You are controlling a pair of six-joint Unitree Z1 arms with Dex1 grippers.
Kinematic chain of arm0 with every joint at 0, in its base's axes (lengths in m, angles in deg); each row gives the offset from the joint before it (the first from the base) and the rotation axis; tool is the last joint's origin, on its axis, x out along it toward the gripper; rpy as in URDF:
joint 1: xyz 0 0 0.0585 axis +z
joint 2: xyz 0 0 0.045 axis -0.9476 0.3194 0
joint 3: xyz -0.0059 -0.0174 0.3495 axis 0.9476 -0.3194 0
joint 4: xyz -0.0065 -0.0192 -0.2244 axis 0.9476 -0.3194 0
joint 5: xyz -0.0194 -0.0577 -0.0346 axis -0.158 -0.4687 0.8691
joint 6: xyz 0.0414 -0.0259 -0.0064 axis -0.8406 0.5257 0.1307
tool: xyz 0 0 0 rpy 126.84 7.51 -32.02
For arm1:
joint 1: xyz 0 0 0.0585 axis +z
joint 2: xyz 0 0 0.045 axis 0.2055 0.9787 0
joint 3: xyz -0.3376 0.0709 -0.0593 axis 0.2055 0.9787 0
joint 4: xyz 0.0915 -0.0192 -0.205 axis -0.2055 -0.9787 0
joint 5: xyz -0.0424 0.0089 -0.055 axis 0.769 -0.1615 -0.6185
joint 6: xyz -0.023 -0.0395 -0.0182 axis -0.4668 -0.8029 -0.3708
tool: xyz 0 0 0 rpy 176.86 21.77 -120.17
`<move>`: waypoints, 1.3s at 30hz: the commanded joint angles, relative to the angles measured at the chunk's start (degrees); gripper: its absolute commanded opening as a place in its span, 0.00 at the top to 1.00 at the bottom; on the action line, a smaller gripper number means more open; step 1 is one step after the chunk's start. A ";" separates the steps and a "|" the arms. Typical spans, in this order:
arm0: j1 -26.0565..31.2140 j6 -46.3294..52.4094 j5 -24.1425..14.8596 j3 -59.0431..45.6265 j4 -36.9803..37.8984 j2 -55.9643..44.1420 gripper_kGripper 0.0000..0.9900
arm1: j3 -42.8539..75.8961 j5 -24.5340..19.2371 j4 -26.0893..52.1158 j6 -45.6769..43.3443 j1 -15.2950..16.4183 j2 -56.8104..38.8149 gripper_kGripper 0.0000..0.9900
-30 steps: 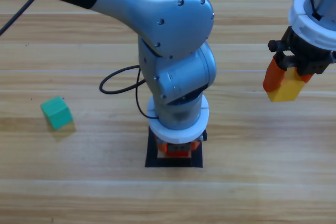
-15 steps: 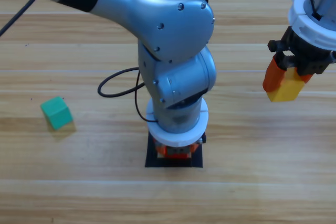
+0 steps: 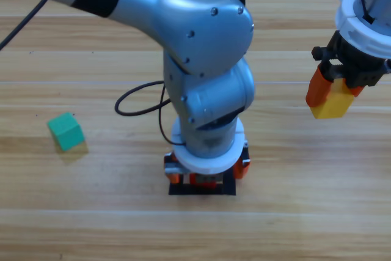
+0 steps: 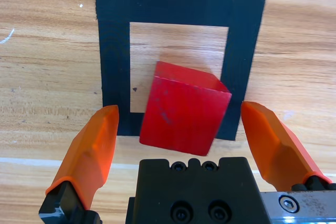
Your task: Stack the blocks in the rectangular block: red at the bottom, yellow in the middle, green on top
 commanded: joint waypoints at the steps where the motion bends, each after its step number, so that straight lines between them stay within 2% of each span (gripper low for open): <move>1: -1.78 0.05 -1.45 5.54 -4.94 -1.75 0.00 | 1.09 0.92 0.89 1.60 0.19 0.80 1.00; 6: -1.43 -1.62 -4.00 6.51 -8.72 -13.08 0.00 | 1.00 0.04 0.80 3.80 0.45 0.63 1.00; 11: 3.85 -3.55 -6.38 6.15 -16.28 -24.51 0.00 | 0.47 -1.80 0.45 8.72 2.21 -0.16 1.00; 15: 12.20 -13.75 -6.82 6.07 -22.08 -29.96 0.00 | -1.55 -2.15 -1.30 13.73 4.76 1.42 1.00; 19: 24.50 -27.99 -6.55 4.48 -24.72 -32.42 0.00 | -6.65 -3.38 -5.26 18.92 9.06 4.67 1.00; 21: 30.21 -33.44 -5.32 3.08 -24.81 -32.86 0.00 | -10.60 -3.74 -7.37 20.94 11.17 7.48 1.00; 24: 35.05 -40.38 -3.21 2.02 -24.72 -32.33 0.00 | -19.04 -4.35 -11.76 23.22 13.37 13.72 1.00; 29: 38.12 -46.88 0.57 1.14 -24.02 -31.81 0.00 | -33.63 -5.05 -19.76 25.60 15.83 23.92 1.00; 32: 41.29 -52.25 5.49 0.18 -23.75 -31.72 0.00 | -38.29 -5.49 -21.26 28.15 16.62 26.82 1.00; 34: 42.34 -54.62 7.07 -0.79 -22.35 -32.51 0.02 | -40.57 -5.85 -21.96 29.20 17.15 28.23 1.00; 37: 46.65 -56.90 12.87 -2.81 -21.11 -32.77 0.01 | -46.37 -6.02 -24.68 29.99 17.68 31.74 1.00; 39: 47.18 -57.61 13.22 -3.60 -20.68 -33.04 0.01 | -48.83 -6.02 -25.65 30.61 18.03 33.76 1.00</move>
